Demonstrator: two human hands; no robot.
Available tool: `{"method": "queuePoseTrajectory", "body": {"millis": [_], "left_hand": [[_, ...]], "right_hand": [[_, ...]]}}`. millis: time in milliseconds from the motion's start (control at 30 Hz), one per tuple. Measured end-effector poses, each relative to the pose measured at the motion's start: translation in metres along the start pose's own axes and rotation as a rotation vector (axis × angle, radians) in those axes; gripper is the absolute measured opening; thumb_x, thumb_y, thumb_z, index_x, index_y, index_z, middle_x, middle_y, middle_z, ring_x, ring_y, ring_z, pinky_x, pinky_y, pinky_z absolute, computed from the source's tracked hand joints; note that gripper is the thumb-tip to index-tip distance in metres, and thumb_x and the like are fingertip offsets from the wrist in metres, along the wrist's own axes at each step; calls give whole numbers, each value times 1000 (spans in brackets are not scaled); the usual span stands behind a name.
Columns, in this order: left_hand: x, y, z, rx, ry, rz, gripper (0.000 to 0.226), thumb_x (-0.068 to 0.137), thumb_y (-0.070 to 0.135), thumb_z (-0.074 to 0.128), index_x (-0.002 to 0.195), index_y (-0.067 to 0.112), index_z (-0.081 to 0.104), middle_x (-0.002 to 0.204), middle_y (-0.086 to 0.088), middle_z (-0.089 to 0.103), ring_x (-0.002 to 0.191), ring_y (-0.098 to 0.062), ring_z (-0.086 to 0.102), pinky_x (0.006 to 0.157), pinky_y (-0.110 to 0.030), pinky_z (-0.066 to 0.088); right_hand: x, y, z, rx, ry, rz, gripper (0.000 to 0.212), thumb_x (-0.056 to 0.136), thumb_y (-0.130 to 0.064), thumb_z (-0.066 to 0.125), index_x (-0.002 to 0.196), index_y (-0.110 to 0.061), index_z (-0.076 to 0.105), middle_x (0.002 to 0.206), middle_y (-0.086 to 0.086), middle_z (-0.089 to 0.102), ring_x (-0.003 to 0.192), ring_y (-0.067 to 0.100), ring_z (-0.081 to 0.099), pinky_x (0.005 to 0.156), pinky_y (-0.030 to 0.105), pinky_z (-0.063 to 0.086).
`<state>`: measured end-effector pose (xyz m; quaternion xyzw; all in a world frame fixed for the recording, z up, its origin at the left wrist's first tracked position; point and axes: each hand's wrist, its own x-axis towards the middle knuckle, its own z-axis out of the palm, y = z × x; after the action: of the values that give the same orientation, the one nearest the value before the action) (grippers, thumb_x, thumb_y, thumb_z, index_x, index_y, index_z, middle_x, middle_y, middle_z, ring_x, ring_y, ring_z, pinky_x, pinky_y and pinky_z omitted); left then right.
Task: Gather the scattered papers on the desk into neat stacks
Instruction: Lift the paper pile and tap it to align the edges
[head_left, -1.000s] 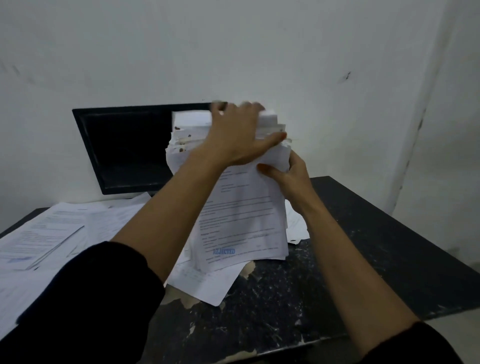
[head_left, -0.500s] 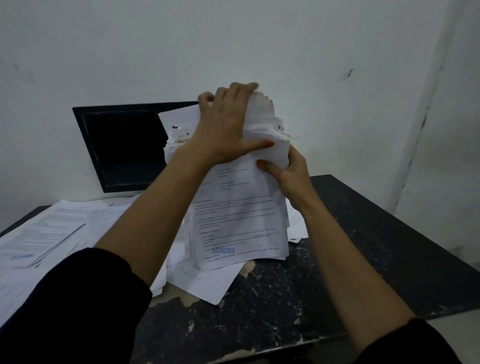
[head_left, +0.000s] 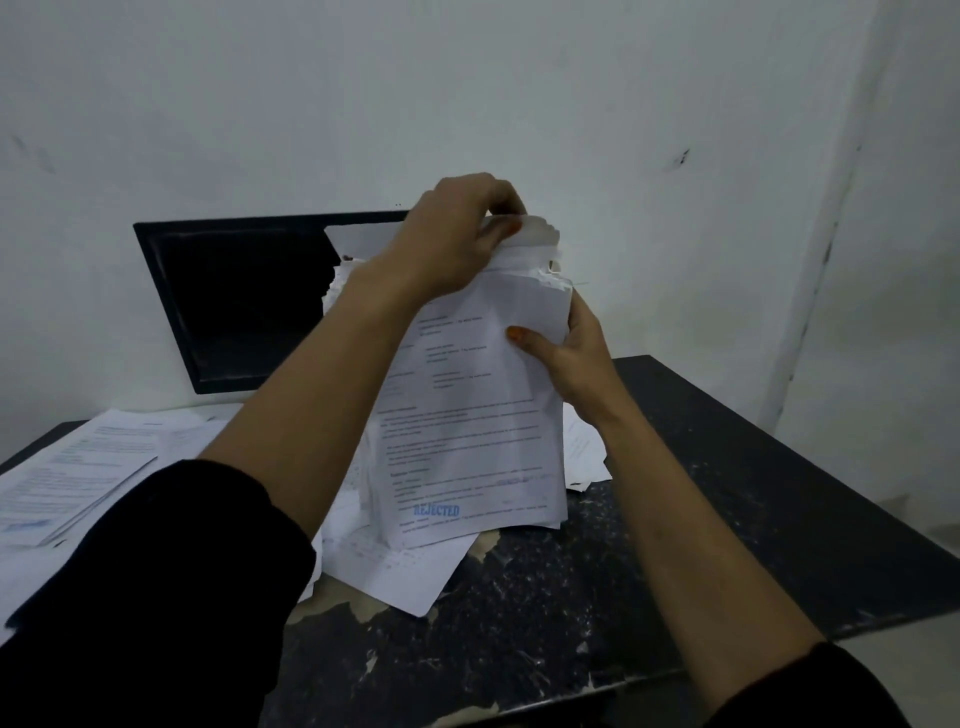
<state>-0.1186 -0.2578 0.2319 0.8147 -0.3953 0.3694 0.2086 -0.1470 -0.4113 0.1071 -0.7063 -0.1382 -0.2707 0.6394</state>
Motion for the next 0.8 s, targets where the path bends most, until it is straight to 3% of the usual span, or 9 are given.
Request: {"method": "queuePoseTrajectory", "body": {"millis": [167,233,300,367,433,533,600,700,800], "left_hand": [[-1,5,1,39,-66,-24,26,97,32,52,114,16,63,116,-1,65,107,-22,59,96,-44,44],[-12,-2,0,151,75,-21,41,91,46,53,122,21,59,126,3,60,118,-20,54,104,-46,33],[-35,-14,-2,207,322,-101,61,84,59,58,132,22,52,137,6,51,131,-15,44,106,-41,23],[-69,-31,-1,165,512,-257,82,77,68,64,139,18,45,145,2,44,138,-17,36,107,-39,20],[-105,-55,7,56,606,-463,100,69,75,67,143,15,38,148,-2,39,138,-18,35,111,-43,23],[-142,-76,23,-557,428,-703,121,56,72,78,150,18,24,150,-4,37,133,-16,44,108,-49,41],[-155,-78,31,-886,229,-745,118,50,61,87,144,13,35,136,-9,55,116,-17,62,93,-41,55],[-163,-79,44,-1018,183,-758,89,44,60,89,118,17,63,113,-4,72,102,-22,69,87,-42,58],[-161,-78,47,-1044,218,-752,75,42,60,90,103,23,69,105,0,74,98,-20,71,80,-36,59]], "right_hand": [[0,0,-1,2,10,11,59,85,-24,73,138,-20,44,126,1,58,110,17,59,93,37,55],[0,0,-1,25,12,2,58,85,-22,73,137,-18,47,123,-1,60,108,14,59,91,34,55],[0,0,-2,49,15,17,57,85,-22,74,135,-18,48,121,-3,61,108,14,60,90,33,56],[0,0,-4,89,9,29,56,84,-20,74,134,-18,50,121,-1,62,108,17,61,89,34,56],[0,1,-4,124,2,46,55,83,-17,75,133,-16,52,121,1,63,107,18,62,88,34,57],[-1,2,-4,152,2,60,53,83,-15,75,132,-14,53,117,1,65,104,18,64,85,32,57],[0,2,-3,175,1,58,50,83,-14,75,129,-15,55,116,2,66,103,20,65,83,33,58],[-1,5,-4,177,-1,80,43,82,-19,76,121,-18,59,112,3,67,100,22,66,80,35,59],[-8,19,-3,168,-22,178,41,81,-23,76,117,-17,59,111,5,67,103,24,65,82,37,58]]}}
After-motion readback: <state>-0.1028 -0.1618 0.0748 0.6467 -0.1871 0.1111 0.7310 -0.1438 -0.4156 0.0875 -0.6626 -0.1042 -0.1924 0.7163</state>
